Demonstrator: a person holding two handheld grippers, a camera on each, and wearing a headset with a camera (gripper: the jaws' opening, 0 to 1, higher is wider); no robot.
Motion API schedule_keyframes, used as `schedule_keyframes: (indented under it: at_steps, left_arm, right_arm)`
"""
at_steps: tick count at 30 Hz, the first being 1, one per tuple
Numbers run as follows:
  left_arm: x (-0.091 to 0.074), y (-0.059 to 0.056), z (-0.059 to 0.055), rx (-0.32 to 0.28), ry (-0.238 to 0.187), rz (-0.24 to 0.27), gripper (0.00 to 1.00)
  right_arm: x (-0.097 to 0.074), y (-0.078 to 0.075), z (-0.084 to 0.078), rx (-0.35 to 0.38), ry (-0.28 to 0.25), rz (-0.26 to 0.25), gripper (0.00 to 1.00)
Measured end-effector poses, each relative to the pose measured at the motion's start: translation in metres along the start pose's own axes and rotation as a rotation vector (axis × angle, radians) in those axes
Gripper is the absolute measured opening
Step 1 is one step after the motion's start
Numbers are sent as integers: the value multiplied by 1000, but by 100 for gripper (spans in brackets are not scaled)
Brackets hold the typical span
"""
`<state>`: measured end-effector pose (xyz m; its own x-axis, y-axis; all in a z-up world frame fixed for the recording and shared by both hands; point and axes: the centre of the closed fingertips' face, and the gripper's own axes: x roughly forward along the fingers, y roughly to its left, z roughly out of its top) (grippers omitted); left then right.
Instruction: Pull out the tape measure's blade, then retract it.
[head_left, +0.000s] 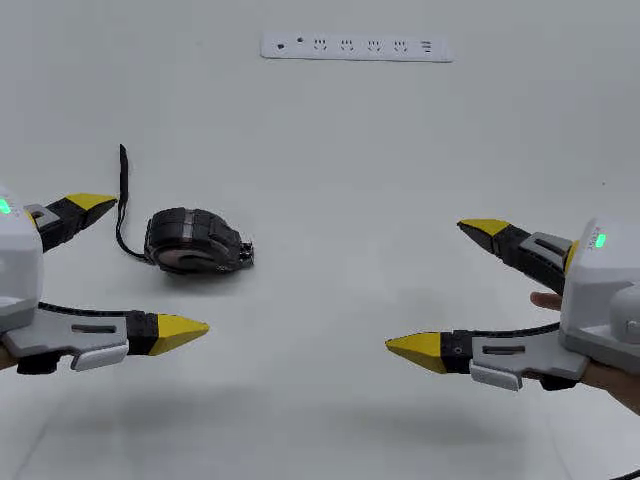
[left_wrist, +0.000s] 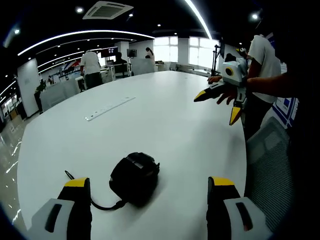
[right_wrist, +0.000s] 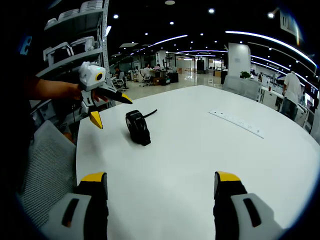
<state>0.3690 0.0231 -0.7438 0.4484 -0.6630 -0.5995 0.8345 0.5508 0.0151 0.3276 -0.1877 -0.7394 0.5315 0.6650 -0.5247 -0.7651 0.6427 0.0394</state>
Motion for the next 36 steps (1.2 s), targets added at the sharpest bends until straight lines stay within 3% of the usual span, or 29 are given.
schedule_keyframes:
  at_steps: [17,36]
  left_arm:
    - [16,14,-9,76,74,-76,83]
    - [35,25,-24,204,174,-179,59]
  right_arm:
    - [29,1,10,-67,-5,84,82]
    - [72,8,20,-167,-6,204,67]
